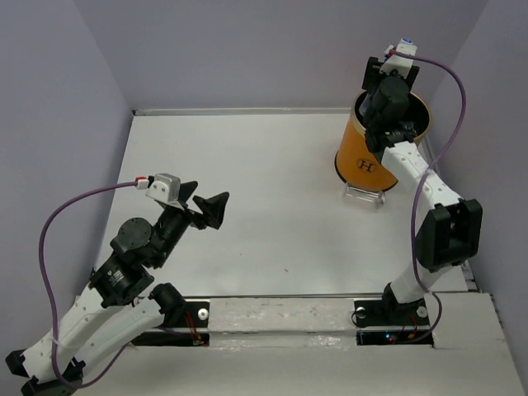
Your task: Put the plastic bottles in the bin
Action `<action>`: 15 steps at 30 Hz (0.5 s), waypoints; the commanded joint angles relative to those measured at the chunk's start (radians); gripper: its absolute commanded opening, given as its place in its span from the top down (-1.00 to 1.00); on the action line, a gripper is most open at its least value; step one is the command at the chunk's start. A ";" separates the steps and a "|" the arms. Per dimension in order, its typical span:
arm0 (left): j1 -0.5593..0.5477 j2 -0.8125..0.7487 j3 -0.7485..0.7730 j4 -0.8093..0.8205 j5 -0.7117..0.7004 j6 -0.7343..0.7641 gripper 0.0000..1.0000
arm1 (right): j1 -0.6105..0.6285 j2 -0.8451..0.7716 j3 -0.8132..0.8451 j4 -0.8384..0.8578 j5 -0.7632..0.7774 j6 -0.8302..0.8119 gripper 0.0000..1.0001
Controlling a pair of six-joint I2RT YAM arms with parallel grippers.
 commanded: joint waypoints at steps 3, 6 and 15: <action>0.007 0.022 -0.005 0.033 0.001 0.001 -0.98 | -0.022 0.065 -0.006 0.089 0.060 0.048 -0.14; 0.007 0.015 -0.010 0.047 0.020 0.001 -0.98 | -0.031 0.046 -0.049 0.051 0.051 0.107 -0.49; 0.007 0.087 -0.010 0.053 0.062 -0.002 -0.98 | -0.031 -0.057 -0.032 -0.148 0.036 0.228 -0.99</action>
